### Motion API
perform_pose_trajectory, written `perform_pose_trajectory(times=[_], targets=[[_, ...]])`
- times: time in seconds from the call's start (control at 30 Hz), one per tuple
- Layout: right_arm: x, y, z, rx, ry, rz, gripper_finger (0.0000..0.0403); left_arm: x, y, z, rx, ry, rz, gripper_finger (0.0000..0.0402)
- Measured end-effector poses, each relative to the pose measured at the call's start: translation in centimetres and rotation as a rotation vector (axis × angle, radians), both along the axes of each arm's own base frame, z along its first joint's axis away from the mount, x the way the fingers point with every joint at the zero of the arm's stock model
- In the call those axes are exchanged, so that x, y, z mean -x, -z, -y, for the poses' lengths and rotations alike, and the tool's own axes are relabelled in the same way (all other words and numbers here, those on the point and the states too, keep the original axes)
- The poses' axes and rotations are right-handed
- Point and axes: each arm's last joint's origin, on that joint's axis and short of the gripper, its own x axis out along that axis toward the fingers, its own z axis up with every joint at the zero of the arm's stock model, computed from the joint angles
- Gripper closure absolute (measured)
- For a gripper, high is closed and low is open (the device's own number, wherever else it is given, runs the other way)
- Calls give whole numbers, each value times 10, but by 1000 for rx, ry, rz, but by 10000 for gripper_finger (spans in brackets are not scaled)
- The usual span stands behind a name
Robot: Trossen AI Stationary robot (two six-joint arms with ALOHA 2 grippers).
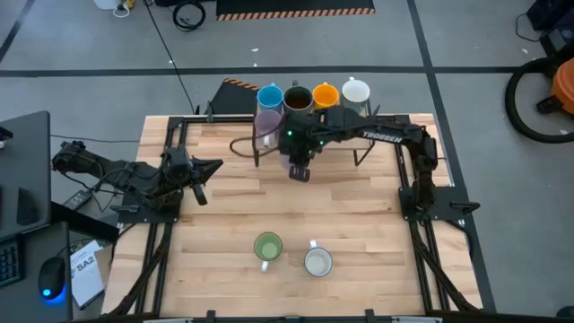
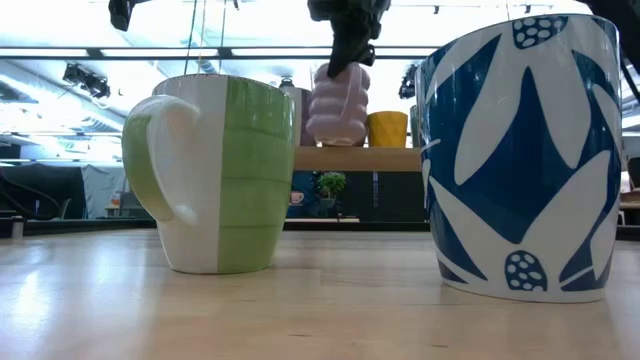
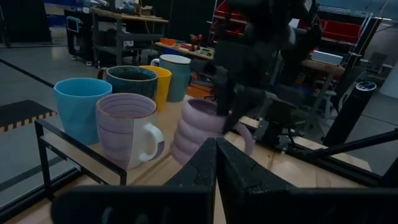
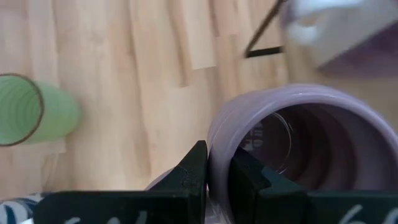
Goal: Place coffee mugs
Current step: Put the violet mug on the shelf
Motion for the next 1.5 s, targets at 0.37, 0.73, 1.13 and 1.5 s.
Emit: perform_pose_trajectory(times=[0.37,0.73,1.13,1.5], targets=[[13,-15,23,20,28,-25,356,0,0,0,1,0,1,386],[18,-26,35,44,69,8,356,-1,0,-6,-6,-41,0,386],[19,-26,34,16,83,9,356,-6,-3,-24,13,-68,34,386],[27,-50,35,18,87,61,356,-7,-4,-32,20,-63,41,386]])
